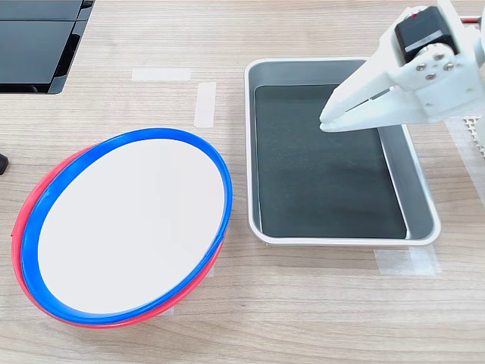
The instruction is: Lift the stacked dish and set it down on the table.
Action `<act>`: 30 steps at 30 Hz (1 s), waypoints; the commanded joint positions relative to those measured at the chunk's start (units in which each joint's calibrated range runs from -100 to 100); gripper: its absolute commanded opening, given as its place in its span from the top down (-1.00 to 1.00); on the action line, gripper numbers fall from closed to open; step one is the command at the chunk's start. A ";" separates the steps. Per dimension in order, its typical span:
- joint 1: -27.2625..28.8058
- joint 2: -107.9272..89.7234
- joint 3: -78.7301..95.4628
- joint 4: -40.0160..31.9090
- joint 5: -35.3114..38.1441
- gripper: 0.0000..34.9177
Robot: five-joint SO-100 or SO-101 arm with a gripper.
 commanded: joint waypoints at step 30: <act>-5.76 24.39 -15.66 -8.14 6.35 0.50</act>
